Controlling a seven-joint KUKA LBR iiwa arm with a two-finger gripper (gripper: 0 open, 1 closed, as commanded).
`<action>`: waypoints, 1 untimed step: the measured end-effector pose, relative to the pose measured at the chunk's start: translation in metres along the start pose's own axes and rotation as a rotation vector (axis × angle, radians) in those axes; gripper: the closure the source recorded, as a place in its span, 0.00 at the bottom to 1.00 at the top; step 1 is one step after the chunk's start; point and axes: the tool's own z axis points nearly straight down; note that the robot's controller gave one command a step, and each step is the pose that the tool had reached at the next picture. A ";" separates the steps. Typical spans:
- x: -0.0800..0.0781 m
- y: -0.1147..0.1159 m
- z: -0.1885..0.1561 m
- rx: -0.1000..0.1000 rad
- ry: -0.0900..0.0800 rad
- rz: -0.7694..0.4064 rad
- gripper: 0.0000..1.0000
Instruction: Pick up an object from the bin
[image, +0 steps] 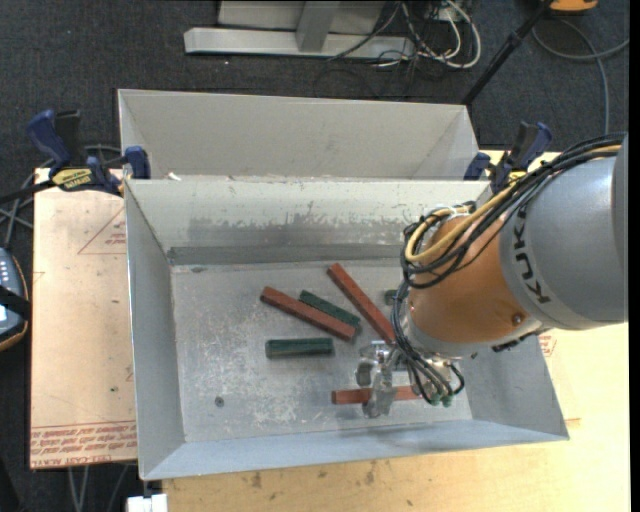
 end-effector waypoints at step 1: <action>-0.001 0.000 -0.015 0.000 -0.004 0.000 1.00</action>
Offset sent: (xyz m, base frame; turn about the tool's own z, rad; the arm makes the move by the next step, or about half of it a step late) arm -0.0001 0.0000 0.0104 0.0000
